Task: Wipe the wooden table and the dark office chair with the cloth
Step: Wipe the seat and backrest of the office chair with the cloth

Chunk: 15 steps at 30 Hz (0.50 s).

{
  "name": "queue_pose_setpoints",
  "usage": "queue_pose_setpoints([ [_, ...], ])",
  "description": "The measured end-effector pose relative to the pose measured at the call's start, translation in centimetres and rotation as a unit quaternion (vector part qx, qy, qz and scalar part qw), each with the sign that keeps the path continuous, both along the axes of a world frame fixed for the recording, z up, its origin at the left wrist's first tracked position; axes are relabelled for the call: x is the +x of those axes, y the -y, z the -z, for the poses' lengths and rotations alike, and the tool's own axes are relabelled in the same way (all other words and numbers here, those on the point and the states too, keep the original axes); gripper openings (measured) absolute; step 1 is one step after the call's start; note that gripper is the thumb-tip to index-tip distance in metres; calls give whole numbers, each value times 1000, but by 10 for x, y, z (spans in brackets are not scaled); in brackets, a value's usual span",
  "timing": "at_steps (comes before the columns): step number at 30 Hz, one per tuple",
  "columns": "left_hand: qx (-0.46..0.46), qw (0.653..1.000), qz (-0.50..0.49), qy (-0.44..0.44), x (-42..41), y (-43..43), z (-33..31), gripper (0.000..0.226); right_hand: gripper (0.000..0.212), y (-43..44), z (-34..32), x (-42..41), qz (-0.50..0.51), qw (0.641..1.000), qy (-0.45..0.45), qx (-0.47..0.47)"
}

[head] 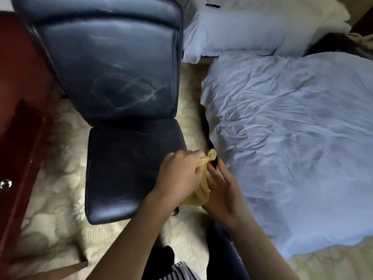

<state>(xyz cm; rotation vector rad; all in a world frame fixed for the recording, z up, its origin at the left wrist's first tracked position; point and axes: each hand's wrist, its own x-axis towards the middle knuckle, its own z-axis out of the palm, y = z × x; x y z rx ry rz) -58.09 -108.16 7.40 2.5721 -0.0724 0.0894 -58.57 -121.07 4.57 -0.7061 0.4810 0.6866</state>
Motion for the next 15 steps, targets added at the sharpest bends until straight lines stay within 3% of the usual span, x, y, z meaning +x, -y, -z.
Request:
queue_pose_setpoints([
  [3, 94, 995, -5, -11, 15, 27, 20, 23, 48, 19, 16, 32, -43, 996, -75, 21],
  [6, 122, 990, -23, -65, 34, 68, 39, 33, 39, 49, 27, 69, -109, 984, -123, 62],
  [10, 91, 987, -96, -89, 64, 126, 48, 40, 37, 98, 40, 130, -171, 972, -156, 30],
  [13, 43, 984, -145, -90, 70, 137, 48, 47, 14, 112, 42, 155, -191, 969, -154, 23],
  [15, 6, 977, -193, -86, 70, 138, 47, 48, 31, 113, 43, 169, -221, 969, -106, 5],
])
